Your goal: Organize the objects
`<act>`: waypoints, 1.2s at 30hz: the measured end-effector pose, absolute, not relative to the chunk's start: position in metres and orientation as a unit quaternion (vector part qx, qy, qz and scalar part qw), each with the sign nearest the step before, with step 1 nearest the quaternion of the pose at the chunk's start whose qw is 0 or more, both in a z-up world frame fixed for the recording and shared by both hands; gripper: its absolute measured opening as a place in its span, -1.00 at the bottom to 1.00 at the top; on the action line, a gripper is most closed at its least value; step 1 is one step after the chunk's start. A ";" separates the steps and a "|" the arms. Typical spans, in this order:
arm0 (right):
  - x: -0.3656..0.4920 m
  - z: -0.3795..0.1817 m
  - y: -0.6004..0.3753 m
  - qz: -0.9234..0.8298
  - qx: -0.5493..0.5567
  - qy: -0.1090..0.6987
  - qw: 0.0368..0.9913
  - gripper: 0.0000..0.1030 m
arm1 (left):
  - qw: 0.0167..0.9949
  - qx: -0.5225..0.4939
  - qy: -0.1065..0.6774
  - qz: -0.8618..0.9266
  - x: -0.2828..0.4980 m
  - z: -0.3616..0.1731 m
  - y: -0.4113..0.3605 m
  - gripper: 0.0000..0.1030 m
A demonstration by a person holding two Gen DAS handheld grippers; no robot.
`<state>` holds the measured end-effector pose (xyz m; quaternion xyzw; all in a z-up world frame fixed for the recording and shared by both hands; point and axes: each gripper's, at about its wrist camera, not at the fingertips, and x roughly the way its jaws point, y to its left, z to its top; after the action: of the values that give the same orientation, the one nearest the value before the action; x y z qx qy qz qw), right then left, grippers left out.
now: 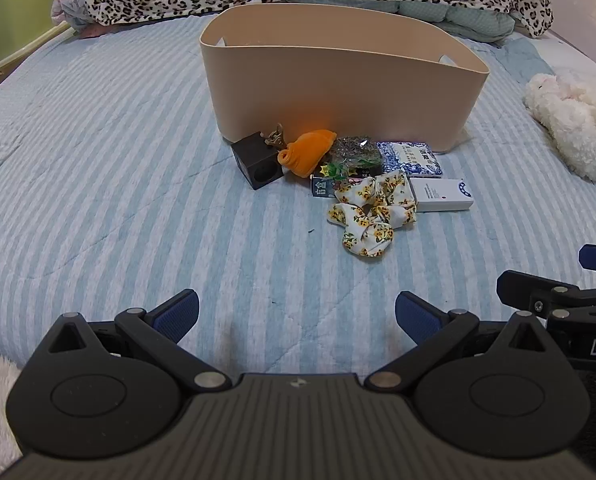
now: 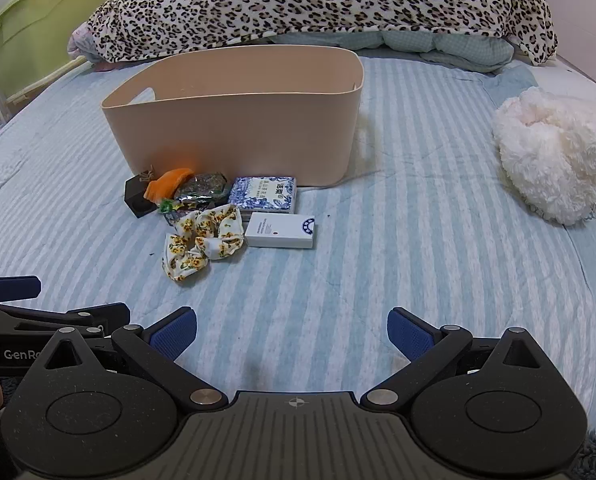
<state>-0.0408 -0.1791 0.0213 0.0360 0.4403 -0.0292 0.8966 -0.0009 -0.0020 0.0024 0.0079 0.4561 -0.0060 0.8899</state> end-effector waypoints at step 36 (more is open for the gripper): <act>-0.040 0.017 -0.179 -0.036 0.032 0.444 0.895 1.00 | 0.890 0.017 0.453 -0.041 -0.001 0.003 -0.002 1.00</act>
<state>-0.0404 -0.1789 0.0175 0.0316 0.4443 -0.0356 0.8946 -0.0014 -0.0019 0.0033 0.0170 0.4531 -0.0415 0.8903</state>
